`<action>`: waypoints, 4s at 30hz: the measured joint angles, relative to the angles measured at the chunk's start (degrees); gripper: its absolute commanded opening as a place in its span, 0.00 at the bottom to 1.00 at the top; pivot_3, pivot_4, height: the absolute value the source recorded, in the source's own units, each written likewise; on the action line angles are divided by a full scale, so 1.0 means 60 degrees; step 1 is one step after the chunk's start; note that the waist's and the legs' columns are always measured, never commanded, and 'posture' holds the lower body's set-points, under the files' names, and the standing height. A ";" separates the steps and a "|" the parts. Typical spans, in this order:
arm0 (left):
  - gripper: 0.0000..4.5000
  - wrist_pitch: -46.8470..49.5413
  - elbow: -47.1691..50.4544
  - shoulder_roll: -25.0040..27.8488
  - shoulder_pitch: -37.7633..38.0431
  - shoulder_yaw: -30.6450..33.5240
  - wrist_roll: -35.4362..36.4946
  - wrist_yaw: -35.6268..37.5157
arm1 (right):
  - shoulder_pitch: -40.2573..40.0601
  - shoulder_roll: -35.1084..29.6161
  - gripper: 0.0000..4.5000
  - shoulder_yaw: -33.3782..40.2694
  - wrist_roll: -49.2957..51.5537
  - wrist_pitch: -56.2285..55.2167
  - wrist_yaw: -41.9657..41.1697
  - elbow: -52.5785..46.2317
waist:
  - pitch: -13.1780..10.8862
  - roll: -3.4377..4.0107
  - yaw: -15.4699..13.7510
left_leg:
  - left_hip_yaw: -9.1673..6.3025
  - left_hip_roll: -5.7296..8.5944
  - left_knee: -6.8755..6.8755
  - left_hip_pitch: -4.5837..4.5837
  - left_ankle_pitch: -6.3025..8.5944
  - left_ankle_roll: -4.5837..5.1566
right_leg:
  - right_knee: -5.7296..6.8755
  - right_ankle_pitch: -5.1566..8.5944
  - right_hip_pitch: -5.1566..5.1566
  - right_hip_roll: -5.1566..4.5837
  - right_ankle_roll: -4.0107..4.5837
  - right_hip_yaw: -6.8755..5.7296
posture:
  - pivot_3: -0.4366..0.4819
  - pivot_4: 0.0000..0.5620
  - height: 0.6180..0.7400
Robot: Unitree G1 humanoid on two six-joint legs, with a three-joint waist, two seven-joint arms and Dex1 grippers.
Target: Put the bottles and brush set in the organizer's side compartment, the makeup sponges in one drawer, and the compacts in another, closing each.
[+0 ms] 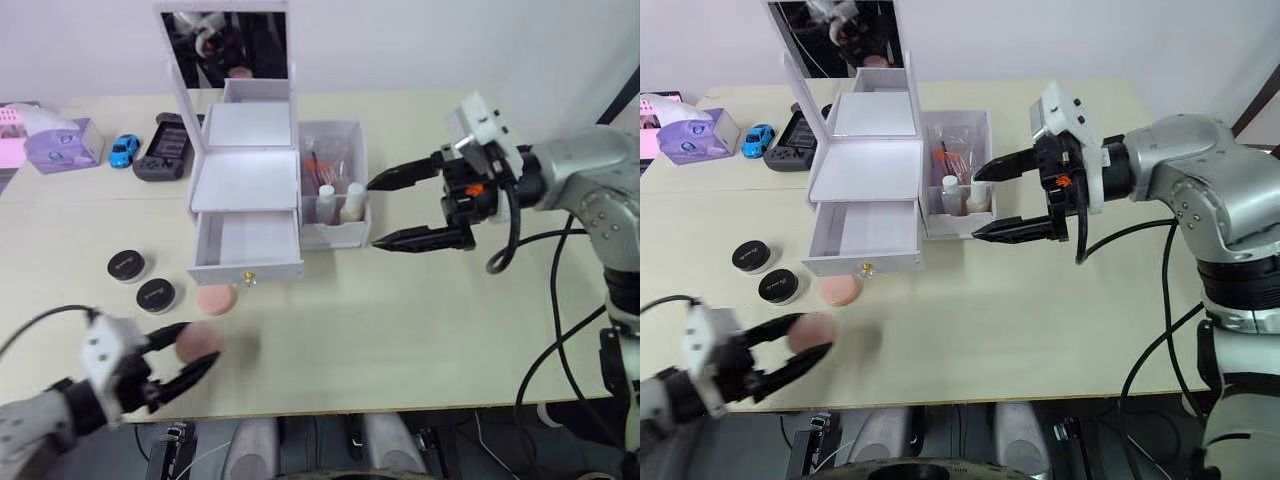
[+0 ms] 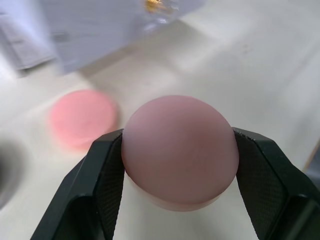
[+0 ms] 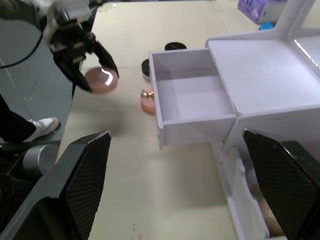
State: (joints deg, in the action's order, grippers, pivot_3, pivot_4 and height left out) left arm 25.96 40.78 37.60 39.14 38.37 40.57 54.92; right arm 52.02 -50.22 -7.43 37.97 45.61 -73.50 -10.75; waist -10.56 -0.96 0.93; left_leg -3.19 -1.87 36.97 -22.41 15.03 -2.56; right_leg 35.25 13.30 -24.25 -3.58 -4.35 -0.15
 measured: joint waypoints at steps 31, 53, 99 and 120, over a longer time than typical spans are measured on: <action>0.59 0.1037 -0.6781 0.3731 -1.2458 -0.7346 -0.1262 0.3005 | -0.2284 -0.0845 1.00 0.2838 0.1696 0.1844 0.2286 -0.3033 | -0.0002 -0.0006 -0.0011 | 0.0001 -0.0005 -0.0100 0.0015 -0.0005 0.0004 | 0.0015 -0.0012 -0.0014 0.0044 0.0012 0.0032 | 0.48 0.27 1.00; 0.99 -0.0075 -0.7260 0.3281 -1.2614 -0.7608 -0.2926 0.3991 | -0.2293 -0.1161 1.00 0.2690 0.1854 0.1547 0.3037 -0.3046 | 0.0000 -0.0009 -0.0044 | -0.0003 -0.0005 -0.0074 0.0014 -0.0006 0.0005 | 0.0041 -0.0013 -0.0012 0.0044 0.0008 0.0034 | 0.48 0.27 1.00; 0.99 -0.2788 -1.3082 0.3655 -0.8851 -0.1203 -0.2398 0.2102 | -0.5939 -0.0984 1.00 0.4824 -0.1008 -0.2612 0.2442 0.3113 | 0.0010 -0.0017 0.0021 | 0.0034 -0.0011 0.0004 0.0108 -0.0006 0.0004 | 0.0141 -0.0012 0.0050 0.0030 0.0016 0.0058 | 0.48 0.27 1.00; 0.99 0.1266 -0.1940 0.0985 -0.1520 0.0462 -0.0133 0.0652 | -0.0347 -0.0448 1.00 0.0305 0.0148 0.0144 0.0244 0.0035 | 0.0020 -0.0117 -0.0029 | 0.0240 -0.0022 -0.0099 0.0155 -0.0002 0.0001 | 0.0100 -0.0003 -0.0021 0.0010 0.0004 0.0213 | 0.48 0.27 1.00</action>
State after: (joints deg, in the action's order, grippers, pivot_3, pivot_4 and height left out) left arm 33.56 29.14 43.51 30.03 41.14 39.78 58.83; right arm 49.94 -52.91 -5.60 38.86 46.47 -72.04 -10.54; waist -10.44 -1.66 0.75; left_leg -1.75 -2.00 36.37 -21.47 15.02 -2.55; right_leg 35.85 13.28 -24.37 -3.51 -4.33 1.13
